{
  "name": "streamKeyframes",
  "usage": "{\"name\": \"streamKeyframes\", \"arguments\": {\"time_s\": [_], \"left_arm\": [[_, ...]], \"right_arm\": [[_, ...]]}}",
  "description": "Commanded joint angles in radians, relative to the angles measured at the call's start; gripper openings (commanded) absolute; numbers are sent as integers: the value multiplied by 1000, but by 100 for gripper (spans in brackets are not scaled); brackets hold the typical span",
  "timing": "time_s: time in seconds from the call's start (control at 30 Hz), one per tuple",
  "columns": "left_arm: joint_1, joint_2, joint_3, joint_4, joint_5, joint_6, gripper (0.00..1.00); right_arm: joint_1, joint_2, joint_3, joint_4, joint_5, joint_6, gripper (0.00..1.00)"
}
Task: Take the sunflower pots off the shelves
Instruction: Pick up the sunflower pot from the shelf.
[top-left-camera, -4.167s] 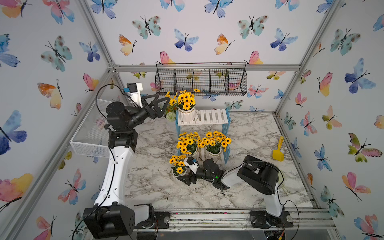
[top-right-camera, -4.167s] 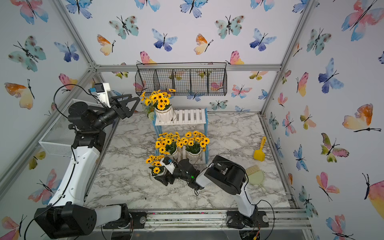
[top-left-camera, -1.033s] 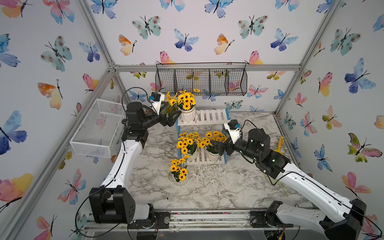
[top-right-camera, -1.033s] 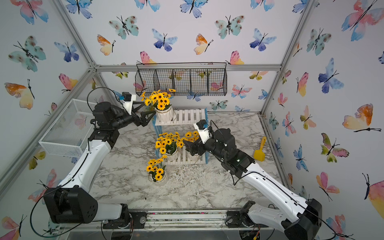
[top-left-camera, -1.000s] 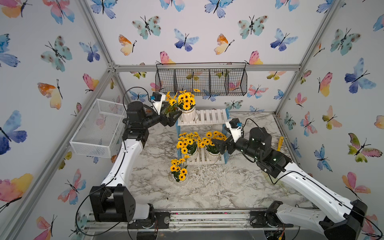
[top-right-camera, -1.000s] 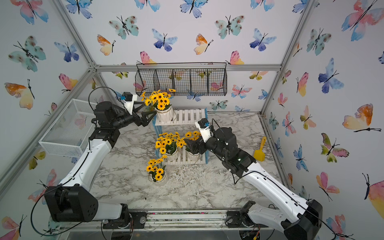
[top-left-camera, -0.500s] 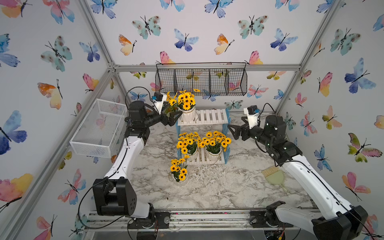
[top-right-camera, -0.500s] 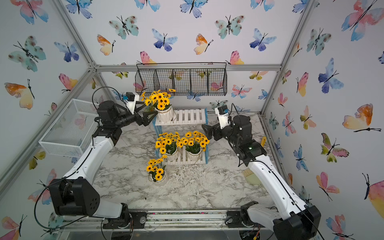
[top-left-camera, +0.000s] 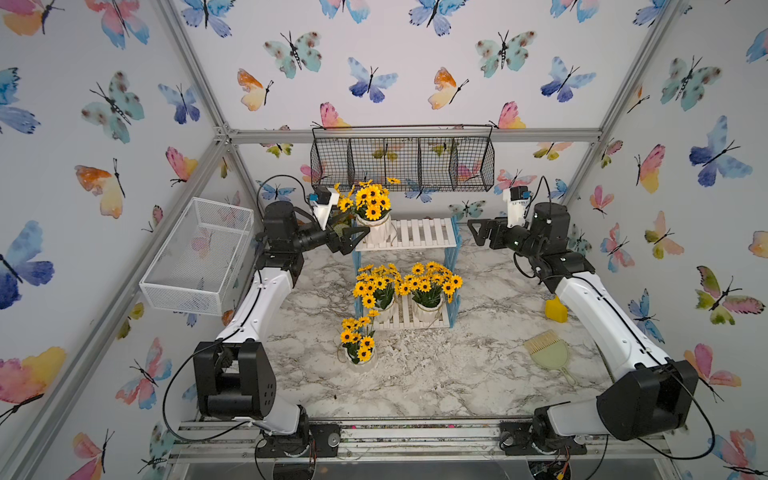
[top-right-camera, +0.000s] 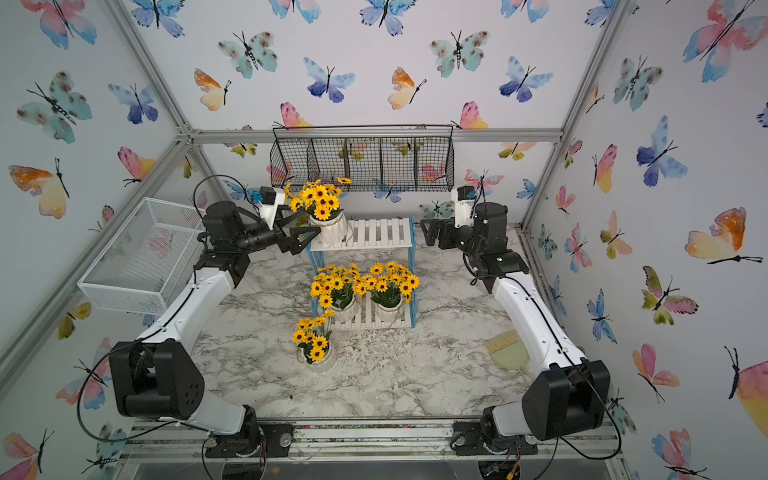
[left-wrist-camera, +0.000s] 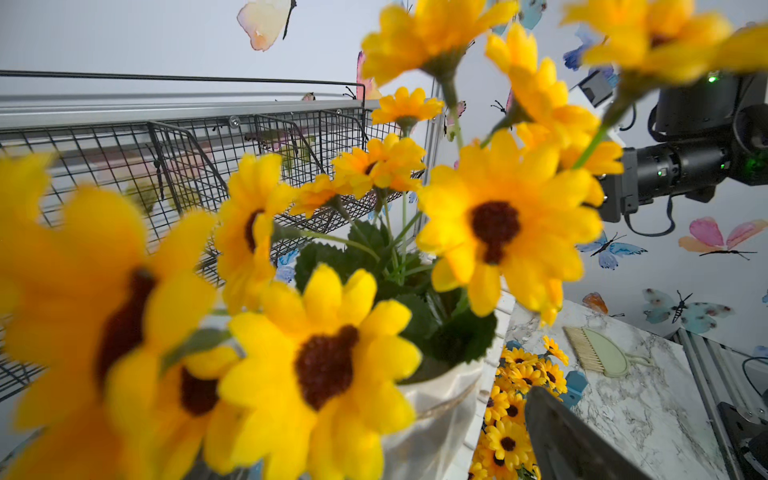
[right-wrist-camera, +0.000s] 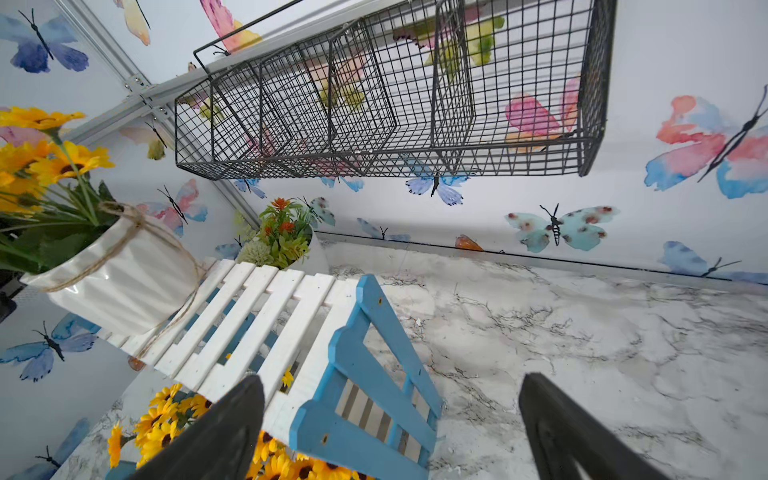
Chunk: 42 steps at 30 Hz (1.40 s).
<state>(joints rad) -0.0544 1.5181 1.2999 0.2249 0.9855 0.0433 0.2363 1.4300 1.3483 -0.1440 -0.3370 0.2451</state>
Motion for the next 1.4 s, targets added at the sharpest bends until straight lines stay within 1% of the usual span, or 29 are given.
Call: {"name": "streamKeyframes", "arguments": {"time_s": [0.0,0.27,0.4,0.67,1.07,1.37], "left_arm": [[-5,14,18,51,67,-14,98],[-5,75,66,72,77,-26,98],[-6,104,87,115,104,-63,98],[-17,123,103,119,152,-69,98],[-48,180,159,114,154,-76,98],[-66,210,174,109,144,-74,98]], "right_arm": [[-8,28,37,15,-39,41,98],[-18,60,38,33,-66,46,99],[-22,72,34,41,-80,46,100],[-25,96,25,47,-102,46,99],[-25,105,26,39,-105,40,99],[-26,104,17,37,-109,37,98]]}}
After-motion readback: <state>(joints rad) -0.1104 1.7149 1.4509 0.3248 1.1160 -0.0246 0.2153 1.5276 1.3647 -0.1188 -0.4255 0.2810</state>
